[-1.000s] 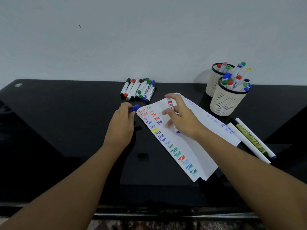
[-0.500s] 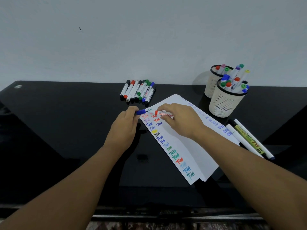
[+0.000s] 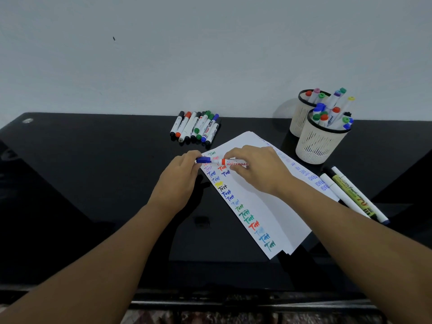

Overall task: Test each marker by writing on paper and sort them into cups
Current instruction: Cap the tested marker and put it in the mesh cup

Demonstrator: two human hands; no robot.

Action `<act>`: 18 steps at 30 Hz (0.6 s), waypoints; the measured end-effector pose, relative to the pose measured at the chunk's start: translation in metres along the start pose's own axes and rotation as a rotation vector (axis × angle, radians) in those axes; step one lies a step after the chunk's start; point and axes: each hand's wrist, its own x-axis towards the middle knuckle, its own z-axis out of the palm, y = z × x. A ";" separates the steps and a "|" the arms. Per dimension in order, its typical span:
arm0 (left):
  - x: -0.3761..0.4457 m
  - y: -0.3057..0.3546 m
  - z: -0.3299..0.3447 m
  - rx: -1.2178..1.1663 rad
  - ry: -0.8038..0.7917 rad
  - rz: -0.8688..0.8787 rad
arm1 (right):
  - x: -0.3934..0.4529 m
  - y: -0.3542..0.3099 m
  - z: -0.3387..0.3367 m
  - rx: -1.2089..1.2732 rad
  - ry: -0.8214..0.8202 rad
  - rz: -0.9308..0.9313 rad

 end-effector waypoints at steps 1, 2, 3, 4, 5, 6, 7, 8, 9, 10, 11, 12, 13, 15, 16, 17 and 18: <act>0.000 0.000 0.000 -0.001 -0.001 -0.001 | -0.001 0.001 0.001 0.009 0.013 -0.002; 0.000 -0.001 0.000 -0.001 -0.002 -0.002 | -0.001 0.002 0.001 0.025 0.029 -0.002; 0.000 0.000 0.000 0.002 -0.006 0.000 | -0.001 0.002 0.001 0.043 0.042 0.001; 0.000 0.000 0.001 0.005 -0.011 0.004 | -0.002 0.003 0.000 0.052 0.047 -0.001; 0.000 0.000 0.001 0.008 -0.019 0.008 | -0.002 0.003 0.001 0.050 0.043 -0.009; 0.000 0.001 0.001 0.012 -0.030 0.010 | -0.001 0.003 0.001 0.045 0.037 -0.025; 0.000 0.002 0.001 0.017 -0.042 0.013 | -0.001 0.002 0.002 0.045 0.030 -0.042; 0.000 0.003 0.000 0.022 -0.050 0.018 | 0.000 -0.001 0.003 0.053 0.022 -0.054; -0.001 0.003 0.000 0.025 -0.049 0.028 | 0.001 -0.004 0.003 0.066 0.014 -0.062; -0.002 0.002 0.000 0.027 -0.041 0.042 | 0.001 -0.008 0.004 0.070 0.008 -0.071; -0.002 0.002 0.000 0.029 -0.035 0.057 | 0.001 -0.011 0.005 0.056 0.003 -0.080; -0.002 0.001 0.000 0.033 -0.031 0.069 | 0.001 -0.014 0.004 0.025 -0.001 -0.090; -0.002 0.001 0.001 0.036 -0.027 0.075 | 0.001 -0.015 0.004 -0.010 -0.004 -0.101; -0.002 0.000 0.002 0.041 -0.023 0.077 | 0.002 -0.017 0.001 -0.045 -0.019 -0.117; -0.002 0.001 0.002 0.042 -0.024 0.081 | 0.002 -0.019 0.000 -0.045 -0.042 -0.127; -0.002 0.001 0.002 0.043 -0.026 0.082 | 0.002 -0.020 0.000 -0.039 -0.075 -0.146; -0.003 0.002 0.002 0.042 -0.026 0.082 | 0.001 -0.023 0.000 -0.030 -0.110 -0.165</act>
